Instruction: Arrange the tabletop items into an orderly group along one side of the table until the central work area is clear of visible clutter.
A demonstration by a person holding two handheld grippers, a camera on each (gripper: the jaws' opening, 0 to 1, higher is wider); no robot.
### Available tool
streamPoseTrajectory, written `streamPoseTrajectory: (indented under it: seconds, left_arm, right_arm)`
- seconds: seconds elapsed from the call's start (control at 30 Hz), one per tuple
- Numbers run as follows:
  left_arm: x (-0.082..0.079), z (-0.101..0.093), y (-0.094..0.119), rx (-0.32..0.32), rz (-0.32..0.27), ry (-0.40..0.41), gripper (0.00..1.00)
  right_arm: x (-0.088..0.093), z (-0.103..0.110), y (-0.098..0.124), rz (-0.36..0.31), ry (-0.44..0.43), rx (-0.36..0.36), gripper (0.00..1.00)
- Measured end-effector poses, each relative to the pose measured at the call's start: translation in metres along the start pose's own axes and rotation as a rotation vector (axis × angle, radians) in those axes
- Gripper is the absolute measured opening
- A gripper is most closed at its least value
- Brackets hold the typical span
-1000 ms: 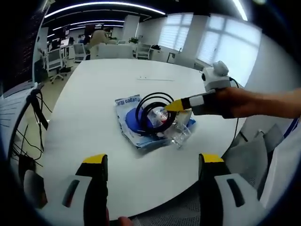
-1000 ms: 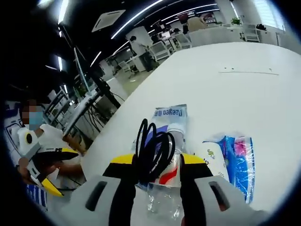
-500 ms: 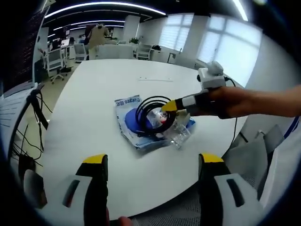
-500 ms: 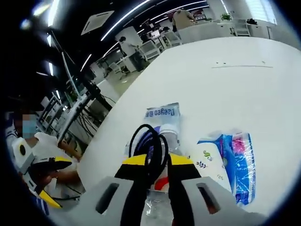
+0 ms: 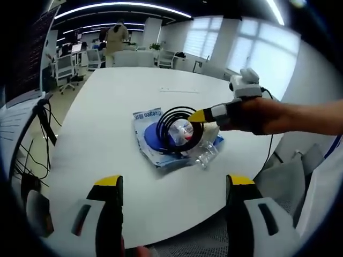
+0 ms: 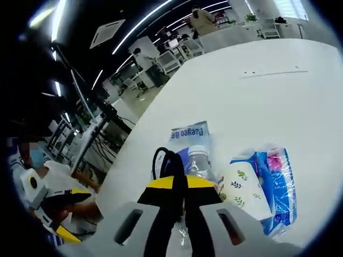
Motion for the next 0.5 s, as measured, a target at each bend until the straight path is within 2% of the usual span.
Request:
streamPoseTrajectory:
  seconds: [0.27,0.5]
  left_arm:
    - [-0.002,-0.001,-0.001,-0.003,-0.005,0.002,0.80]
    - [-0.004,-0.005,-0.004,0.004,-0.005,-0.002,0.80]
  right_arm:
    - [-0.006,0.013,0.011,-0.030,0.035,-0.045,0.03]
    - [-0.009,0.016,0.027,-0.050,0.059,-0.066,0.03]
Point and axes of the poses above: the point that each gripper's makers call its tool centre point, and the gripper's own axes: y roughly backward along the fingers, z roughly to its left, x roughly out of its underside, the point moved 4 cm from there along y, roughly backward along the fingers, and after that the axes turned 4 degrees about z, right-handed, at the moved point
